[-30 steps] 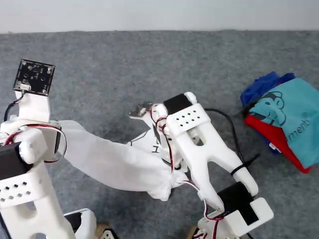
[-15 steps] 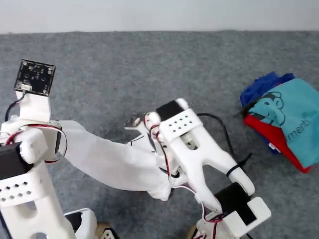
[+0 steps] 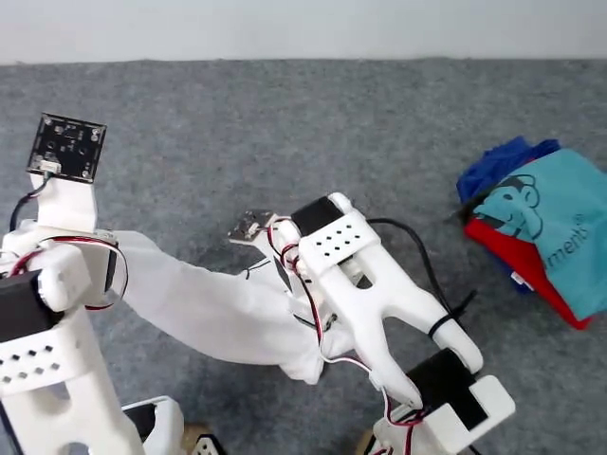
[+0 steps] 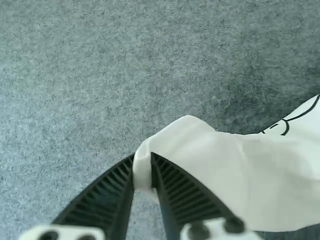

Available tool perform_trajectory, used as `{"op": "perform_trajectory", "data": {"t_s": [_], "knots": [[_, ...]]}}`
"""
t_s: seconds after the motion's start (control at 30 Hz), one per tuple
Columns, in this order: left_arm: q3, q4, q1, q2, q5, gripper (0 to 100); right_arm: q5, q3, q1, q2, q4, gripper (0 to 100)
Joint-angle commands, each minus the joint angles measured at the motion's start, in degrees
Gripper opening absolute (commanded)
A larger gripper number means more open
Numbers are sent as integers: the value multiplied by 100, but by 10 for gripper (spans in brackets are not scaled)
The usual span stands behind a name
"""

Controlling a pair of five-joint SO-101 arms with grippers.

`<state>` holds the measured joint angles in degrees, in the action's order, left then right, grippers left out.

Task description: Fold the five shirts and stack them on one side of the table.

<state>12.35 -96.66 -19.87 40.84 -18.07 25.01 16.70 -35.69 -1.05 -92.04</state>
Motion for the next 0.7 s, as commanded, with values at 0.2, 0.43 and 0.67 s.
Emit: {"op": "perform_trajectory", "data": {"t_s": [0.2, 0.43, 0.67], "knots": [[-22, 79, 53, 0, 53, 13, -105, 686, 189, -233, 787, 14], [-22, 79, 53, 0, 53, 13, -105, -281, 1174, -699, 673, 10], [-479, 97, 53, 123, 53, 13, -141, -2233, 1851, -2193, 374, 11]]}}
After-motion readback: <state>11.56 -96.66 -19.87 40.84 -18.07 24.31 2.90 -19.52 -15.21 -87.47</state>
